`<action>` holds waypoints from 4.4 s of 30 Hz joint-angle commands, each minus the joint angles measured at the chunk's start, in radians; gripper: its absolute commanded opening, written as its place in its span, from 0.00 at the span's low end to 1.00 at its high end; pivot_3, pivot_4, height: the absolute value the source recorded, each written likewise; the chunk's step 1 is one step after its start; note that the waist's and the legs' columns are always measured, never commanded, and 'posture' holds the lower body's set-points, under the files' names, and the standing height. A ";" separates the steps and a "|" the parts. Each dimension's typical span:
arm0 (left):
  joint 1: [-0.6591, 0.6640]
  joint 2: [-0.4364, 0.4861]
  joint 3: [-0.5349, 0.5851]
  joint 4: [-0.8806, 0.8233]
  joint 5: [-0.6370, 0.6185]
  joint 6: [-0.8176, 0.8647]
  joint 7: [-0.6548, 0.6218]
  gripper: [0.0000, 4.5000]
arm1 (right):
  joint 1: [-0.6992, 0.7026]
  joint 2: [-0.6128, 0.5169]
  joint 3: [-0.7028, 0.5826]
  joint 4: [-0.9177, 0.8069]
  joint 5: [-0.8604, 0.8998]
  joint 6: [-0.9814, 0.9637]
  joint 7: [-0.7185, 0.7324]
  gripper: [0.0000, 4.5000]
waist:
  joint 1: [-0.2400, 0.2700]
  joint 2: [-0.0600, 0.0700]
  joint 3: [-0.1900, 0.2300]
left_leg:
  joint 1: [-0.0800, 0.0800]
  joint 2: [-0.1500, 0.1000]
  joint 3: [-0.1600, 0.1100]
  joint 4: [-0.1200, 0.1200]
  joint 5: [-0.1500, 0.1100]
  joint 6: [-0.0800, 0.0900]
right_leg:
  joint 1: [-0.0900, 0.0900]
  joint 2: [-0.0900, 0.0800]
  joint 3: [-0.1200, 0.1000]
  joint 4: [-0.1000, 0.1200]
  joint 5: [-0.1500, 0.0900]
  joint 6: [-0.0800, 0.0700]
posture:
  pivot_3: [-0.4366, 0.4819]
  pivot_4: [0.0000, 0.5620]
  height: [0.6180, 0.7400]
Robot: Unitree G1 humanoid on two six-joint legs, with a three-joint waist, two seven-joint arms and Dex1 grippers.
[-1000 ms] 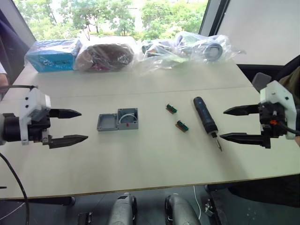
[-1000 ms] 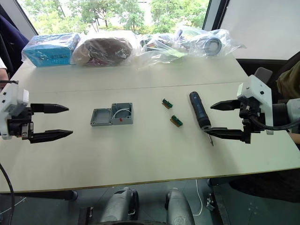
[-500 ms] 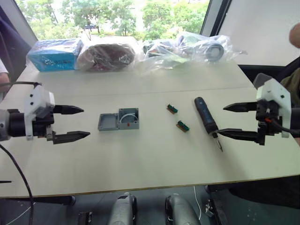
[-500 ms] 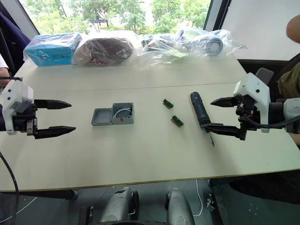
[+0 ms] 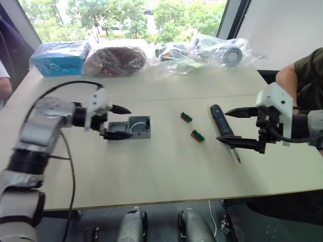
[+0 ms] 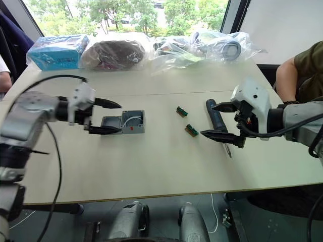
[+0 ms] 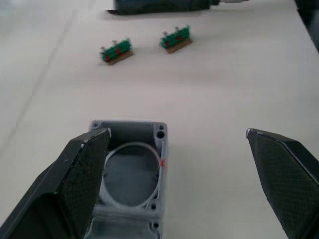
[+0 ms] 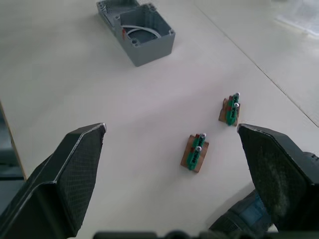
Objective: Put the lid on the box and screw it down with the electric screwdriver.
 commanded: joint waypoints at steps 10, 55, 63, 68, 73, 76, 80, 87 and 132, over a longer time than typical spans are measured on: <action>-0.207 -0.177 -0.138 0.516 0.265 -0.400 -0.088 1.00 | 0.115 0.022 -0.143 -0.147 0.074 0.055 -0.108 1.00 | 0.000 0.000 0.000 | 0.000 0.001 -0.001 0.000 0.000 0.000 | 0.000 0.000 0.000 0.001 0.000 0.000 | 0.48 0.27 1.00; -0.431 -0.454 -0.397 0.753 0.303 -0.753 -0.214 0.00 | 0.213 0.007 -0.249 -0.229 0.198 0.106 -0.239 1.00 | 0.001 -0.001 0.000 | -0.001 0.000 -0.006 0.002 0.000 0.001 | 0.001 0.000 0.000 0.001 0.001 0.001 | 0.48 0.27 1.00; -0.421 -0.460 -0.365 0.758 0.347 -0.739 -0.210 0.00 | 0.207 0.007 -0.234 -0.227 0.206 0.099 -0.255 1.00 | 0.001 -0.001 0.000 | -0.001 0.000 -0.007 0.002 0.000 0.001 | 0.001 0.000 0.000 0.001 0.001 0.001 | 0.48 0.27 1.00; -0.406 -0.465 -0.338 0.753 0.373 -0.712 -0.190 0.19 | 0.200 0.004 -0.221 -0.224 0.203 0.091 -0.255 1.00 | 0.001 -0.001 0.000 | -0.001 0.000 -0.007 0.002 0.000 0.001 | 0.001 0.000 0.000 0.001 0.001 0.001 | 0.48 0.27 1.00; -0.389 -0.451 -0.297 0.694 0.354 -0.678 -0.209 0.63 | 0.193 0.001 -0.209 -0.219 0.199 0.085 -0.249 1.00 | 0.001 -0.001 0.000 | -0.001 0.000 -0.007 0.002 0.000 0.001 | 0.001 0.000 0.000 0.001 0.001 0.001 | 0.48 0.27 1.00; -0.382 -0.406 -0.289 0.584 0.278 -0.601 -0.214 0.90 | 0.190 -0.002 -0.202 -0.215 0.194 0.080 -0.243 1.00 | 0.001 -0.001 0.000 | -0.001 0.000 -0.007 0.002 0.000 0.001 | 0.001 0.000 0.000 0.001 0.001 0.001 | 0.48 0.27 1.00; -0.360 -0.308 -0.294 0.431 0.169 -0.485 -0.214 1.00 | 0.180 -0.005 -0.191 -0.205 0.196 0.073 -0.238 1.00 | -0.002 -0.001 0.000 | -0.001 0.001 -0.007 0.002 0.000 0.001 | 0.001 0.000 0.000 0.002 0.001 0.002 | 0.48 0.27 1.00; -0.278 -0.098 -0.101 0.201 -0.009 -0.130 -0.106 1.00 | 0.139 0.011 -0.143 -0.185 0.203 0.051 -0.233 1.00 | -0.004 -0.001 0.000 | 0.000 0.001 -0.007 0.002 0.000 0.001 | 0.001 0.001 0.000 0.004 0.001 0.002 | 0.48 0.27 1.00; 0.194 -0.242 0.448 -0.181 0.019 0.969 1.034 0.02 | -0.089 0.035 0.045 -0.073 0.117 0.006 -0.087 1.00 | -0.006 -0.005 -0.002 | 0.007 0.001 -0.006 0.002 0.000 0.000 | 0.001 0.000 0.002 0.014 0.000 0.001 | 0.48 0.27 1.00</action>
